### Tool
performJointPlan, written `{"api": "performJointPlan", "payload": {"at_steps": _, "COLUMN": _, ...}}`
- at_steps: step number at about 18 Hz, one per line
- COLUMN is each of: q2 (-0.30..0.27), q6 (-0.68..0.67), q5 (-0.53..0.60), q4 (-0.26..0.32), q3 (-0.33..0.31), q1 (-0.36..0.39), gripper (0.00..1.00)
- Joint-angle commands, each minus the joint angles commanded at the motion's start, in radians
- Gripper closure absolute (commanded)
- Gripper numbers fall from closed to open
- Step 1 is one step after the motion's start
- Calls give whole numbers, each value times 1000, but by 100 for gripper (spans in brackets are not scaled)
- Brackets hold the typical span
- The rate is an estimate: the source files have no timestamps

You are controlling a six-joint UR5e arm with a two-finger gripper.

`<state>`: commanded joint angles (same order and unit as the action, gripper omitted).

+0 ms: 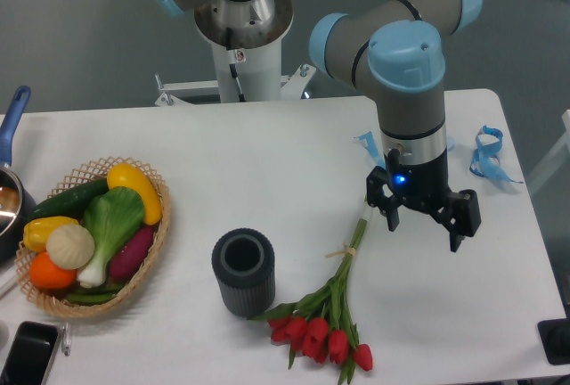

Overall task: Pick up the flowers from the table
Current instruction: 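Move the open gripper over the green stems of the red tulips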

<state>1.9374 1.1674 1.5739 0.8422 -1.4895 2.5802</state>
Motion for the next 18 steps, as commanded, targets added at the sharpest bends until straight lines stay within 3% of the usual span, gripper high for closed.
{"api": "performJointPlan", "payload": {"at_steps": 8, "q2": 11, "q6": -11, "q5": 3, "q4": -9, "q3": -18, "q1": -8, "gripper": 0}}
{"api": "performJointPlan", "payload": {"at_steps": 12, "q2": 11, "q6": -99, "q5": 0, "q4": -113, "q3": -80, "q1": -11, "gripper": 0}}
{"api": "performJointPlan", "payload": {"at_steps": 14, "q2": 23, "q6": -170, "q5": 0, "q4": -117, "q3": -83, "q1": -15, "gripper": 0}}
{"api": "performJointPlan", "payload": {"at_steps": 18, "q2": 61, "q6": -189, "q5": 0, "q4": -109, "q3": -106, "q1": -49, "gripper": 0}}
